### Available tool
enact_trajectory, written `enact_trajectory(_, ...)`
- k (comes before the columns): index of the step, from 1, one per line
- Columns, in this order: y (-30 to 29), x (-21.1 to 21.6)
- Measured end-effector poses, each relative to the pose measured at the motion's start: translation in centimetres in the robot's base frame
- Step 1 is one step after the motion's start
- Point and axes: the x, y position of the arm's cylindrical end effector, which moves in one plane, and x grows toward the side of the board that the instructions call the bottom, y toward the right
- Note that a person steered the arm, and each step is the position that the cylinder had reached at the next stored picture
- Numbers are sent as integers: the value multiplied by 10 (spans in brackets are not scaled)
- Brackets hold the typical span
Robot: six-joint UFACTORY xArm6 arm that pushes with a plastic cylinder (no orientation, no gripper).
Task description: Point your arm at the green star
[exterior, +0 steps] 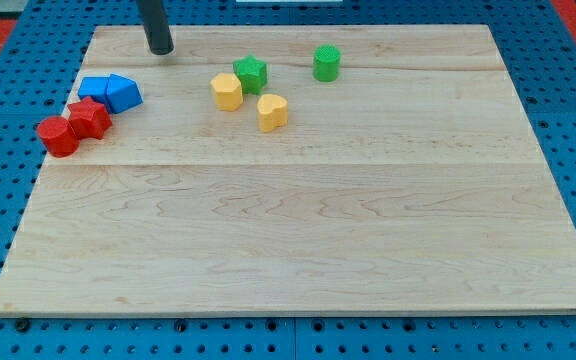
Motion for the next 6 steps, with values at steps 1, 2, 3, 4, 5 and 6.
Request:
enact_trajectory(1, 1, -2)
enact_trajectory(2, 1, -2)
enact_trajectory(3, 3, -2)
enact_trajectory(4, 33, -2)
enact_trajectory(5, 42, -2)
enact_trajectory(6, 74, -2)
